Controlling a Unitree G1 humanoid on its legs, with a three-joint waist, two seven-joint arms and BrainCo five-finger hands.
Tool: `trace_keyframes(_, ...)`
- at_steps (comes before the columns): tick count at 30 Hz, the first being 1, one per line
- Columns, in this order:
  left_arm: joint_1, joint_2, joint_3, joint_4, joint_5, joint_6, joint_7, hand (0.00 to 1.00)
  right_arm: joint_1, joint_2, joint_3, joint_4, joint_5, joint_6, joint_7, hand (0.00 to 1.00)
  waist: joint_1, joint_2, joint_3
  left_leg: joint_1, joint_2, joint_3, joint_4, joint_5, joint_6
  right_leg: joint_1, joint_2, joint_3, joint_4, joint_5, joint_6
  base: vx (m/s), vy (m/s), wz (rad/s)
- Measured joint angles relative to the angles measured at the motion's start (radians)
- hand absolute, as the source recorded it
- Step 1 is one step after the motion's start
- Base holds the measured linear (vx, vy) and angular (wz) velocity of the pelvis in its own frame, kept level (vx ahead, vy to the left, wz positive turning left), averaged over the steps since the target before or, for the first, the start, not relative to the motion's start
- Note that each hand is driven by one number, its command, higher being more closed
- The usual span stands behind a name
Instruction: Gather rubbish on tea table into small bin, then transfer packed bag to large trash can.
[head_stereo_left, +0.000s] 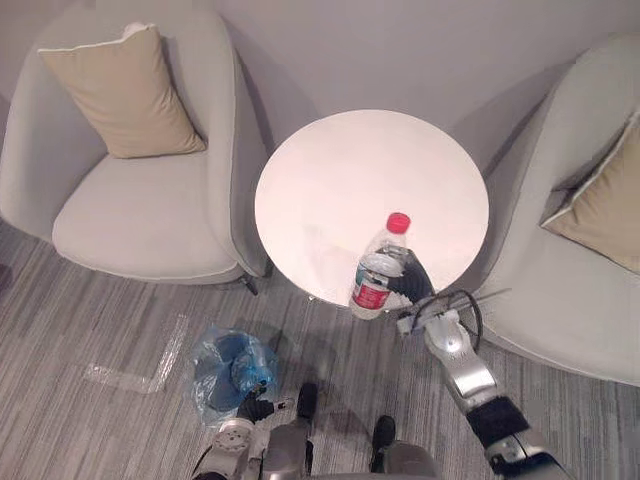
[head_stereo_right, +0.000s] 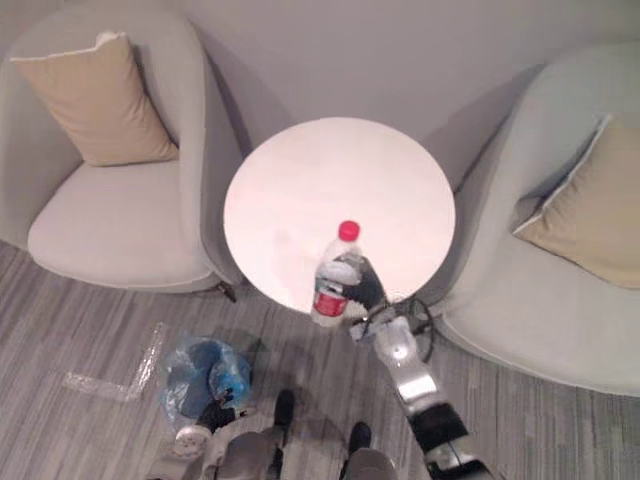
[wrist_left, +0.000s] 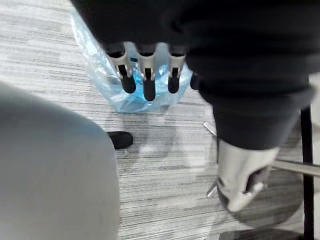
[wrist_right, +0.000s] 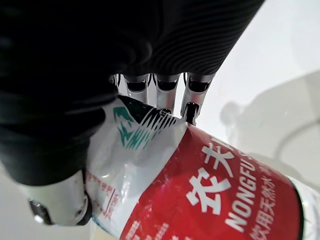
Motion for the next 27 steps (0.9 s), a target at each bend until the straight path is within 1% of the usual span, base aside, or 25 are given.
trace_keyframes(4, 0.014, 0.006, -0.002, 0.022, 0.000, 0.002, -0.018, 0.00, 0.100, 0.005, -0.030, -0.067, 0.000, -0.009, 0.022, 1.00, -0.020, -0.010, -0.050, 0.017, 0.005, 0.030, -0.002, -0.001, 0.000, 0.000, 0.004, 0.035, 0.000, 0.001, 0.001, -0.03, -0.005, -0.22)
trace_keyframes(6, 0.022, 0.009, -0.013, 0.022, 0.000, 0.001, -0.019, 0.00, 0.139, 0.008, -0.032, -0.096, 0.000, -0.012, 0.032, 1.00, -0.028, -0.011, -0.059, 0.033, 0.012, 0.042, -0.004, -0.002, 0.000, 0.002, 0.006, 0.049, 0.000, 0.002, 0.003, -0.07, -0.018, -0.20)
trace_keyframes(8, 0.032, 0.013, -0.031, 0.023, 0.000, 0.001, -0.022, 0.00, 0.176, 0.010, -0.032, -0.113, 0.000, -0.016, 0.045, 1.00, -0.037, -0.012, -0.083, 0.040, 0.016, 0.056, -0.006, -0.004, 0.000, 0.000, 0.009, 0.065, 0.002, 0.003, 0.003, -0.07, -0.010, -0.24)
trace_keyframes(11, 0.038, 0.015, -0.035, 0.027, -0.001, -0.001, -0.037, 0.00, 0.216, 0.017, -0.033, -0.125, -0.003, -0.019, 0.059, 1.00, -0.038, -0.012, -0.092, 0.072, 0.019, 0.095, 0.000, -0.017, -0.003, -0.001, 0.012, 0.104, 0.030, 0.001, 0.004, -0.05, 0.008, -0.41)
trace_keyframes(12, 0.038, 0.015, -0.040, 0.035, -0.001, -0.001, -0.037, 0.00, 0.226, 0.025, -0.035, -0.125, -0.003, -0.019, 0.067, 1.00, -0.046, -0.011, -0.092, 0.078, 0.020, 0.101, 0.005, -0.019, -0.003, -0.004, 0.011, 0.113, 0.048, -0.004, 0.007, -0.06, 0.001, -0.21)
trace_keyframes(13, 0.037, 0.015, -0.049, 0.041, -0.001, 0.000, -0.037, 0.00, 0.240, 0.039, -0.045, -0.125, -0.006, -0.019, 0.069, 1.00, -0.054, -0.011, -0.092, 0.080, 0.019, 0.101, 0.010, -0.019, -0.003, -0.011, 0.008, 0.114, 0.072, -0.013, 0.008, -0.08, -0.003, -0.09)
trace_keyframes(16, 0.035, 0.014, -0.070, 0.041, -0.001, -0.001, -0.037, 0.00, 0.260, 0.052, -0.063, -0.129, -0.030, -0.019, 0.065, 1.00, -0.060, -0.014, -0.093, 0.058, 0.004, 0.080, 0.033, -0.023, 0.000, -0.056, -0.008, 0.138, 0.184, -0.062, 0.020, -0.07, -0.006, 0.21)
trace_keyframes(17, 0.032, 0.013, -0.077, 0.041, -0.001, -0.001, -0.037, 0.00, 0.276, 0.052, -0.076, -0.144, -0.042, -0.019, 0.064, 1.00, -0.064, -0.014, -0.094, 0.033, -0.006, 0.051, 0.038, -0.030, 0.003, -0.081, -0.015, 0.169, 0.245, -0.091, 0.037, -0.11, -0.021, 0.76)
trace_keyframes(18, 0.031, 0.013, -0.078, 0.042, -0.002, -0.001, -0.036, 0.00, 0.294, 0.055, -0.092, -0.164, -0.043, -0.019, 0.061, 1.00, -0.069, -0.015, -0.095, 0.020, -0.017, 0.011, 0.038, -0.024, 0.000, -0.091, -0.017, 0.206, 0.279, -0.113, 0.046, -0.11, -0.053, 1.20)
trace_keyframes(19, 0.029, 0.015, -0.075, 0.045, -0.002, 0.000, -0.035, 0.00, 0.306, 0.061, -0.104, -0.180, -0.043, -0.019, 0.050, 1.00, -0.071, -0.023, -0.100, 0.002, -0.030, -0.031, 0.038, -0.007, -0.005, -0.093, -0.016, 0.256, 0.302, -0.140, 0.047, -0.06, -0.069, 1.18)
trace_keyframes(20, 0.029, 0.018, -0.075, 0.046, -0.002, 0.001, -0.035, 0.00, 0.307, 0.066, -0.107, -0.184, -0.044, -0.019, 0.046, 1.00, -0.071, -0.027, -0.107, -0.004, -0.035, -0.051, 0.038, 0.005, -0.009, -0.094, -0.013, 0.279, 0.304, -0.154, 0.045, -0.03, -0.103, 1.00)
trace_keyframes(21, 0.024, 0.018, -0.074, 0.045, -0.002, 0.001, -0.034, 0.00, 0.299, 0.073, -0.116, -0.189, -0.045, -0.019, 0.043, 1.00, -0.066, -0.029, -0.109, -0.022, -0.037, -0.072, 0.039, 0.020, -0.012, -0.097, -0.005, 0.291, 0.297, -0.167, 0.030, -0.03, -0.101, 0.59)
trace_keyframes(22, 0.022, 0.013, -0.074, 0.044, -0.001, 0.001, -0.034, 0.00, 0.289, 0.078, -0.122, -0.189, -0.051, -0.019, 0.037, 1.00, -0.051, -0.021, -0.114, -0.045, -0.030, -0.080, 0.049, 0.034, -0.016, -0.108, 0.004, 0.288, 0.293, -0.165, 0.027, -0.10, -0.139, 0.53)
trace_keyframes(23, 0.019, 0.010, -0.074, 0.042, -0.002, -0.001, -0.035, 0.00, 0.269, 0.083, -0.125, -0.189, -0.059, -0.019, 0.030, 1.00, -0.041, -0.008, -0.114, -0.080, -0.020, -0.098, 0.078, 0.044, -0.023, -0.112, 0.018, 0.270, 0.278, -0.155, 0.011, -0.13, -0.109, 0.46)
trace_keyframes(24, 0.020, 0.010, -0.074, 0.040, -0.001, -0.003, -0.034, 0.00, 0.259, 0.086, -0.124, -0.189, -0.063, -0.019, 0.027, 1.00, -0.040, -0.001, -0.114, -0.102, -0.011, -0.113, 0.093, 0.047, -0.027, -0.114, 0.031, 0.251, 0.266, -0.145, 0.002, -0.16, -0.118, 0.54)
trace_keyframes(26, 0.018, 0.006, -0.073, 0.036, 0.002, -0.005, -0.034, 0.00, 0.244, 0.085, -0.124, -0.189, -0.063, -0.021, 0.024, 1.00, -0.040, 0.017, -0.106, -0.140, 0.013, -0.156, 0.103, 0.060, -0.047, -0.118, 0.062, 0.212, 0.244, -0.127, -0.018, -0.15, -0.097, 0.51)
trace_keyframes(27, 0.019, 0.002, -0.069, 0.027, 0.001, -0.005, -0.034, 0.00, 0.241, 0.084, -0.124, -0.188, -0.062, -0.021, 0.022, 1.00, -0.037, 0.027, -0.097, -0.152, 0.025, -0.169, 0.097, 0.061, -0.046, -0.127, 0.077, 0.199, 0.247, -0.121, -0.027, -0.16, -0.110, 0.41)
